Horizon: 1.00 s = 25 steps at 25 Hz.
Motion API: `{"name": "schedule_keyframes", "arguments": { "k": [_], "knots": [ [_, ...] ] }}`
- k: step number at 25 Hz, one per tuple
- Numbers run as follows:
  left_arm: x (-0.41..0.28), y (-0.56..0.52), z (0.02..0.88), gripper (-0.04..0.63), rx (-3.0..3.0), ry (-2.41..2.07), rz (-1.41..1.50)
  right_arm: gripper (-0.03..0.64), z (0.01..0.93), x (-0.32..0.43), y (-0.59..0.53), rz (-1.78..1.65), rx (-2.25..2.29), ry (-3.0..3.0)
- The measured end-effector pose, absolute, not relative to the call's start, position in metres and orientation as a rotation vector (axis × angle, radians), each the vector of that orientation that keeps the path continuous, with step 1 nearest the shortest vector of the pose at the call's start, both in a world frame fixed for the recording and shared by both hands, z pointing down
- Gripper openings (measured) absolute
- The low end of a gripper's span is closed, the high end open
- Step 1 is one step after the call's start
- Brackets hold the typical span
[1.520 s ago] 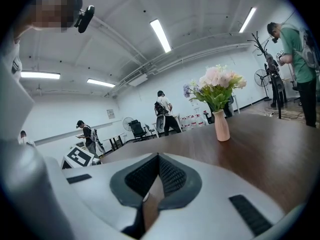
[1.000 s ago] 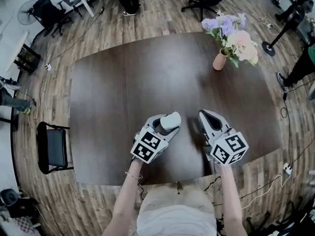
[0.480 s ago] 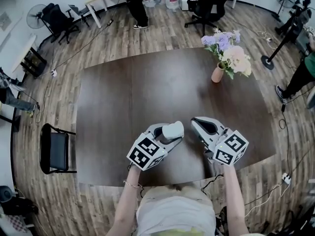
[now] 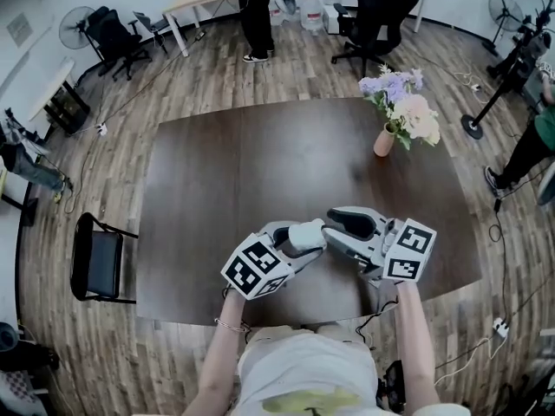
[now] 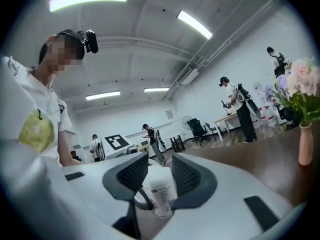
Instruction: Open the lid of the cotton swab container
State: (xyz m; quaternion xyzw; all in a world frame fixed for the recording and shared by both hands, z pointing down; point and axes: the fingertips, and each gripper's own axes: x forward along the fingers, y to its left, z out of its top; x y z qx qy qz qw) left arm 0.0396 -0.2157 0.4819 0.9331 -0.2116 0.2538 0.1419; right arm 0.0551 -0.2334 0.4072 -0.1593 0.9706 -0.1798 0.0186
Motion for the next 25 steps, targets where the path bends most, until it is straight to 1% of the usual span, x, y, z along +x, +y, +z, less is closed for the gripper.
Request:
{"name": "schedule_keyframes", "arguments": {
  "k": [1,5,7,20,25],
  "knots": [
    [0.039,-0.214,0.481,0.262,2.697,-0.606,0.734,0.138,0.406,0.052,-0.231,-0.566,-0.465,3.017],
    [0.036,-0.209,0.476,0.262,2.712,-0.586,0.747,0.232,0.403,0.04,-0.224,-0.575,-0.378,3.034],
    [0.036,-0.207,0.473,0.262,2.716,-0.575,0.746,0.246,0.403,0.034,-0.221,-0.574,-0.341,3.056],
    [0.035,-0.202,0.462,0.262,2.731,-0.533,0.719,0.245,0.405,0.017,-0.21,-0.436,-0.213,3.2],
    [0.035,-0.206,0.455,0.261,2.754,-0.564,0.695,0.238,0.398,0.019,-0.216,-0.476,-0.22,3.164]
  ]
}}
